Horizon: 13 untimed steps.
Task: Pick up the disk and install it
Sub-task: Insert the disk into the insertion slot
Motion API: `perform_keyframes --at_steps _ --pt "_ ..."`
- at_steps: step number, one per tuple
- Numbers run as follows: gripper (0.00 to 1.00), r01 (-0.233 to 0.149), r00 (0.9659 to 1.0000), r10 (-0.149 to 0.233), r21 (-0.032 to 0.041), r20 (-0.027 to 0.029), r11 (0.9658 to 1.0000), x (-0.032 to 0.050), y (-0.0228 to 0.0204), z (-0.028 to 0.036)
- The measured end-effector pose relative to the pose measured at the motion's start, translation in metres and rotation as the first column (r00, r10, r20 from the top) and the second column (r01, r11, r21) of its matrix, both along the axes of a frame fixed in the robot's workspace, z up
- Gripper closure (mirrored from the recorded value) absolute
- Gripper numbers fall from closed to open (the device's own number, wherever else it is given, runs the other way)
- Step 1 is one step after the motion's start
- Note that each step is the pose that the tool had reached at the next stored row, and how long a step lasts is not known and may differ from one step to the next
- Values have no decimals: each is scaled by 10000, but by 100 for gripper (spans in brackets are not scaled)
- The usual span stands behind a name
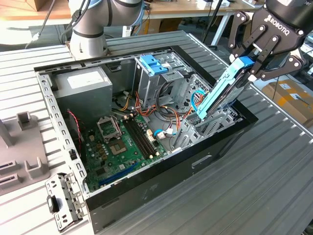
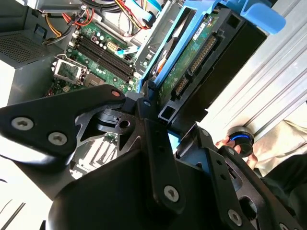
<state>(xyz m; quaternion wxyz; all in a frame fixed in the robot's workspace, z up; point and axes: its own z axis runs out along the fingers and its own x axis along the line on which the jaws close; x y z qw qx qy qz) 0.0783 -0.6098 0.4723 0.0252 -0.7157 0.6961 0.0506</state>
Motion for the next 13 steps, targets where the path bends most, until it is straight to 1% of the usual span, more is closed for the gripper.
perform_keyframes --at_steps 6,9,13 --pt "64 1 10000 -1 1 0 10000 -30 0 0" --pt "64 0 10000 0 0 0 10000 -78 0 -3" --pt "64 1 10000 -1 -1 0 10000 -87 3 -42"
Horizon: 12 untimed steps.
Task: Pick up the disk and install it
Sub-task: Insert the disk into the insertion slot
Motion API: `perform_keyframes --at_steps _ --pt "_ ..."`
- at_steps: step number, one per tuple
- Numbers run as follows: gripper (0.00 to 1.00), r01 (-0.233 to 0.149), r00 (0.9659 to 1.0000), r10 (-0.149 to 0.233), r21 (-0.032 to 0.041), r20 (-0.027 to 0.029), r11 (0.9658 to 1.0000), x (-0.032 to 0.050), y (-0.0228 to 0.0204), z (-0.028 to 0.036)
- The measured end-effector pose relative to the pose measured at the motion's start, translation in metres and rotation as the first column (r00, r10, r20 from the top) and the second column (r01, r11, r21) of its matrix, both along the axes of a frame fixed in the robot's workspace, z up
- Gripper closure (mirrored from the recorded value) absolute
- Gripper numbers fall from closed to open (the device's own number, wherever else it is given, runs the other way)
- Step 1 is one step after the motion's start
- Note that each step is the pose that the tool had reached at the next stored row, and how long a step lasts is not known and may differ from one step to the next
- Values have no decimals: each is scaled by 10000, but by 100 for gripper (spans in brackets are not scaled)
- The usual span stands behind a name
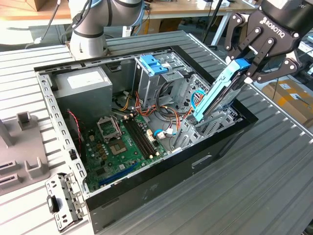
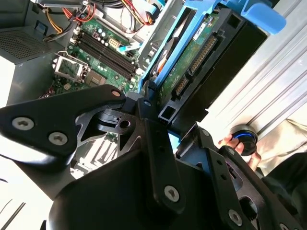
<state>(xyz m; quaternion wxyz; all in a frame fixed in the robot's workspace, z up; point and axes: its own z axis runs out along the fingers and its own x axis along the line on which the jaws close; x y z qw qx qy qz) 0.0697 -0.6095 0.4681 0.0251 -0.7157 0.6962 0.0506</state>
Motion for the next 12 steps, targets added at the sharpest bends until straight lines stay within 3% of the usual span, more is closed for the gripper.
perform_keyframes --at_steps 7,10,12 --pt "64 566 9984 -566 1 0 9984 0 8 -81" --pt "64 520 9986 -520 3 0 9986 5 36 -100" --pt "64 517 9987 -517 2 1 9987 9 81 -113"
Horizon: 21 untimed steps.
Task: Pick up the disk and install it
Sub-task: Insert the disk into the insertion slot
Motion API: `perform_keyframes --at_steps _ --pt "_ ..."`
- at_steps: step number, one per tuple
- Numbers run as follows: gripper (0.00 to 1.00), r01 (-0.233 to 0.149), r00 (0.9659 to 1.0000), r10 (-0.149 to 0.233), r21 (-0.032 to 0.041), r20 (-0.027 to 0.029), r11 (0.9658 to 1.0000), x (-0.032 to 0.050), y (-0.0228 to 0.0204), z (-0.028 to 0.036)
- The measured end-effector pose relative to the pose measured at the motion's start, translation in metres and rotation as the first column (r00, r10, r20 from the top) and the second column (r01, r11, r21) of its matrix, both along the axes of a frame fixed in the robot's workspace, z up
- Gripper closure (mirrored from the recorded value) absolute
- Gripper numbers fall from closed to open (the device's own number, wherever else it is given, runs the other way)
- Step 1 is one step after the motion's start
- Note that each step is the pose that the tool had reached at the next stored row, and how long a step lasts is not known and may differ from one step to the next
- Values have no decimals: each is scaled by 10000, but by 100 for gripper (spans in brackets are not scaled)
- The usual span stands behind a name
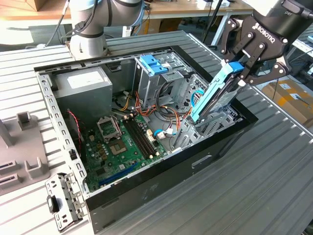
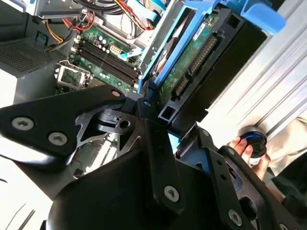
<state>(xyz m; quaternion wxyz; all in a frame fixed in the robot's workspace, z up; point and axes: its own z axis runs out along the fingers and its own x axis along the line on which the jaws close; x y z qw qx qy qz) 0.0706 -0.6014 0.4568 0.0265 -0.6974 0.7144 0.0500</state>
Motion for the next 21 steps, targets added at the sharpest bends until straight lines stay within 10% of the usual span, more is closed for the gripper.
perform_keyframes --at_steps 21 --pt "64 -76 10000 76 0 0 10000 46 46 -195"
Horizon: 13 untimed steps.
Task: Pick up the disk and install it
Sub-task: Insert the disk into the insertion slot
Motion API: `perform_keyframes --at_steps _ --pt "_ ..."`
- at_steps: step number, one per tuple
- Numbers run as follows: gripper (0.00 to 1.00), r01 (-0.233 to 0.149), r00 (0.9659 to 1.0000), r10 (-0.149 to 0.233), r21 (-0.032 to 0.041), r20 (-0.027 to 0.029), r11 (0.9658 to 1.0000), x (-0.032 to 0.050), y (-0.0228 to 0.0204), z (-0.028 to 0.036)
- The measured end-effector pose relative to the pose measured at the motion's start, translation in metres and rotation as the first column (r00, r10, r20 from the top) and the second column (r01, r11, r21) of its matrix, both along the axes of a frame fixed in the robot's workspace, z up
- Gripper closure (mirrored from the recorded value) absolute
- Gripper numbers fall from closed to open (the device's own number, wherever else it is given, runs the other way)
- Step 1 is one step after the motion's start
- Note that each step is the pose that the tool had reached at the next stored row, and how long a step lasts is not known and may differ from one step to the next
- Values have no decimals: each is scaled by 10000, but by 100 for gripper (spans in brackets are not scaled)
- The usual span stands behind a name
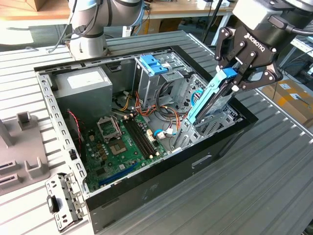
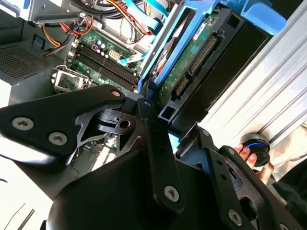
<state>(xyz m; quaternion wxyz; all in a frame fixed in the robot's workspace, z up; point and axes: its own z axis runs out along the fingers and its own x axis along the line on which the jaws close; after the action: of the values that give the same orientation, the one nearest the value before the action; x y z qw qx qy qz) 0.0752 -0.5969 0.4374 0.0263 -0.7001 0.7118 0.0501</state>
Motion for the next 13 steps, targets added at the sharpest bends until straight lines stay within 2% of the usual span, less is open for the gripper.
perform_keyframes --at_steps 4,6,13 --pt "64 1 10000 -1 -1 -1 10000 4 0 -33" --pt "64 1 10000 -1 -1 -1 10000 4 -1 -77" --pt "64 1 10000 -1 -2 0 10000 5 -1 -159"
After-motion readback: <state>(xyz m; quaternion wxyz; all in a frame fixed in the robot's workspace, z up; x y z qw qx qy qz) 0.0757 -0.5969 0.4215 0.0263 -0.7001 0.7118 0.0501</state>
